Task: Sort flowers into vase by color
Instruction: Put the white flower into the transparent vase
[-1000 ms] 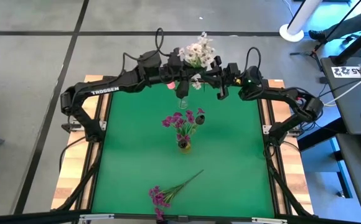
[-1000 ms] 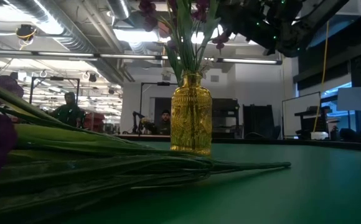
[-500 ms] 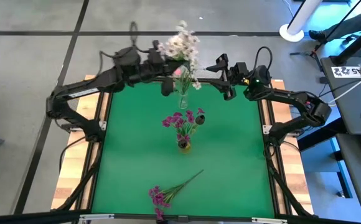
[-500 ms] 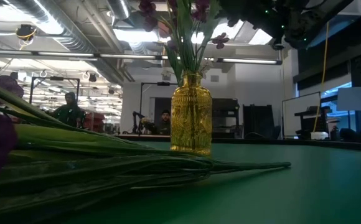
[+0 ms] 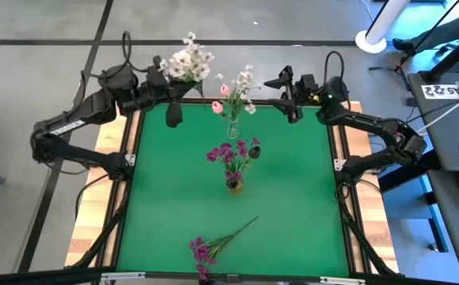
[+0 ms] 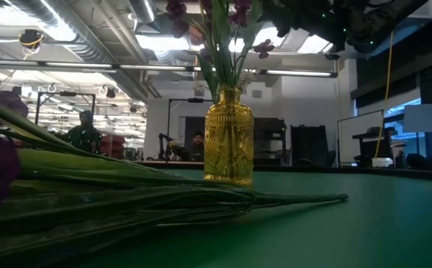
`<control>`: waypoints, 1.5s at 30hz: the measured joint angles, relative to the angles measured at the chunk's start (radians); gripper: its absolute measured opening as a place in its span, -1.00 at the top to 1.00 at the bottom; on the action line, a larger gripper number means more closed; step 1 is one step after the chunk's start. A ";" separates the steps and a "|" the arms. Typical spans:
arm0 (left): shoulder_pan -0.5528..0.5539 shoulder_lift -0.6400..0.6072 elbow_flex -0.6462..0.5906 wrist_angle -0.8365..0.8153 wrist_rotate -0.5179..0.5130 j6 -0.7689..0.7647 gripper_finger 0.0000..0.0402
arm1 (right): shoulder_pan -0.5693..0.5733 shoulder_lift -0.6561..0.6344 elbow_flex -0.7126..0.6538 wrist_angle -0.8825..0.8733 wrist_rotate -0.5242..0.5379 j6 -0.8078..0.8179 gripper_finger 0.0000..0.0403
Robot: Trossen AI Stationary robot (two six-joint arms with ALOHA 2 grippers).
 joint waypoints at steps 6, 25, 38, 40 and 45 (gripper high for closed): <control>0.057 -0.182 -0.282 0.227 -0.026 -0.010 1.00 | -0.010 0.001 0.000 -0.044 -0.008 -0.004 -0.37; 0.272 -0.081 -0.875 1.128 0.277 -0.210 1.00 | -0.008 0.001 0.000 -0.083 0.061 0.001 -0.37; 0.274 0.138 -0.876 1.379 0.338 -0.219 1.00 | -0.007 0.002 0.000 -0.118 0.089 0.000 -0.37; 0.274 0.153 -0.876 1.380 0.338 -0.220 1.00 | -0.007 0.002 0.000 -0.121 0.089 0.001 -0.37; 0.274 0.197 -0.876 1.396 0.347 -0.239 1.00 | -0.007 0.002 0.000 -0.132 0.090 0.000 -0.37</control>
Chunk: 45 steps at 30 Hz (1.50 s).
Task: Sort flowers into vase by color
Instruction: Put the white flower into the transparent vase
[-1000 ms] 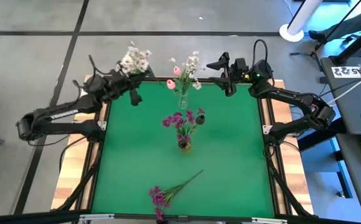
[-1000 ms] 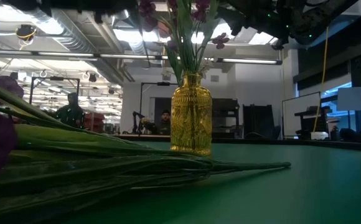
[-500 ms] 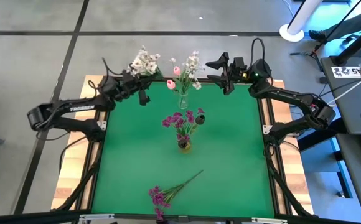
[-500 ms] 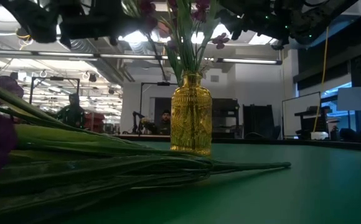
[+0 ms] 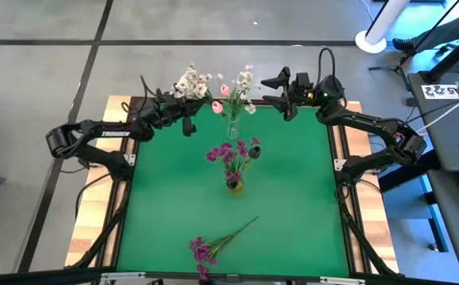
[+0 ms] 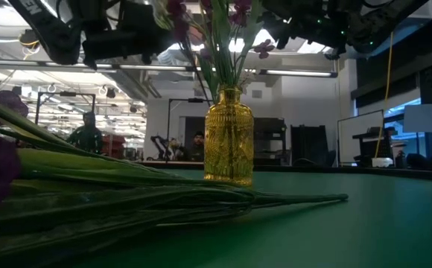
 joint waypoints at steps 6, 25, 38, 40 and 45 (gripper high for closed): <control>-0.004 0.058 0.000 0.090 0.004 -0.007 1.00 | 0.000 0.000 0.000 -0.005 -0.001 -0.003 -0.37; -0.004 0.099 0.061 0.029 0.006 0.054 1.00 | 0.000 0.001 0.000 -0.029 -0.010 -0.004 -0.37; -0.004 0.267 0.068 0.070 -0.017 0.056 1.00 | 0.028 0.001 0.000 -0.030 -0.010 -0.042 -0.37; -0.004 0.284 0.075 0.066 -0.017 0.056 1.00 | 0.028 0.001 0.000 -0.029 -0.009 -0.042 -0.37; -0.004 0.331 0.079 0.060 -0.017 0.057 1.00 | 0.028 0.001 0.000 -0.029 -0.009 -0.043 -0.37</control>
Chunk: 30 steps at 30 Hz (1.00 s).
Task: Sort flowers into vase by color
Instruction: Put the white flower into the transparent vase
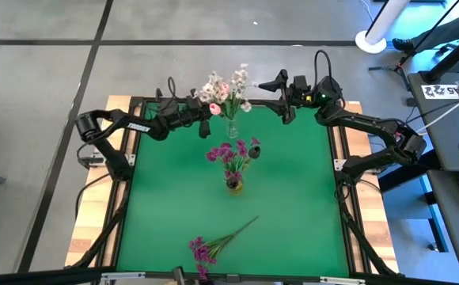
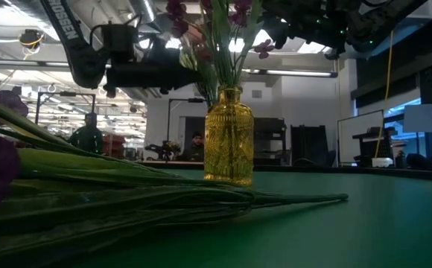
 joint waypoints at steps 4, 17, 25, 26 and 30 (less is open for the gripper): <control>0.000 0.038 0.000 -0.005 0.000 0.000 1.00 | -0.001 0.000 0.000 0.000 0.000 0.000 -0.37; -0.001 0.049 0.000 -0.007 0.002 0.000 1.00 | -0.001 0.000 0.000 0.002 0.000 0.000 -0.37; -0.016 0.049 0.073 -0.086 0.096 -0.034 0.97 | -0.001 0.000 0.000 0.004 -0.001 -0.003 -0.37; -0.023 0.049 0.094 -0.124 0.099 -0.028 0.95 | -0.001 0.000 0.000 0.004 -0.001 -0.003 -0.37; -0.059 0.049 0.178 -0.330 0.077 0.058 0.83 | -0.001 0.000 0.000 0.004 -0.001 -0.005 -0.37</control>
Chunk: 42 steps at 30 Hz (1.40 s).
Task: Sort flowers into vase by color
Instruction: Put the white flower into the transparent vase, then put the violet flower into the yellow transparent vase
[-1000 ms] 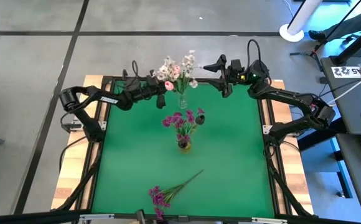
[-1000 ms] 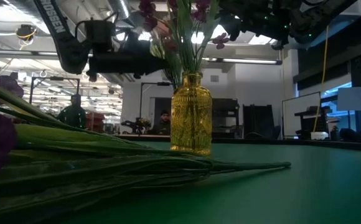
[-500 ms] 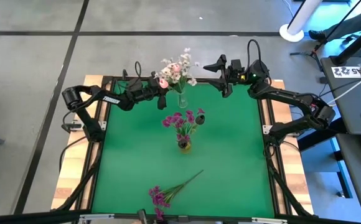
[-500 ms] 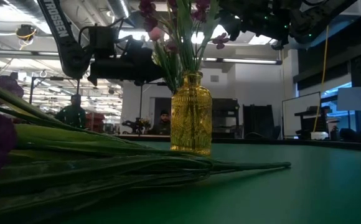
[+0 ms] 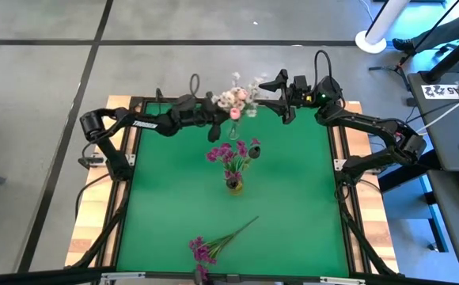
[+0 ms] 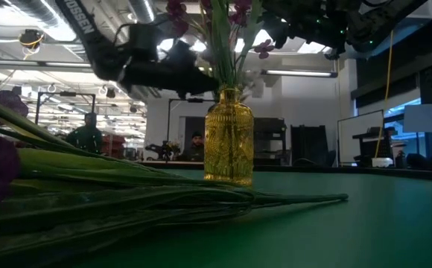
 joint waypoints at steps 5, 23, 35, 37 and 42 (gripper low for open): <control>-0.020 0.000 0.036 -0.080 -0.081 0.059 0.71 | 0.000 0.000 0.000 0.001 0.000 -0.001 -0.37; -0.001 -0.016 0.036 -0.200 -0.105 0.056 0.34 | 0.000 0.000 0.000 -0.001 -0.027 -0.001 -0.37; -0.004 -0.149 0.036 -0.399 -0.153 0.106 -0.03 | 0.000 0.000 0.000 -0.001 -0.027 -0.001 -0.37; -0.004 -0.187 0.036 -0.465 -0.168 0.125 -0.06 | 0.000 0.000 0.000 -0.001 -0.027 -0.001 -0.37; -0.004 -0.321 0.036 -0.719 -0.242 0.170 -0.11 | -0.003 -0.015 -0.001 -0.004 -0.070 0.018 -0.37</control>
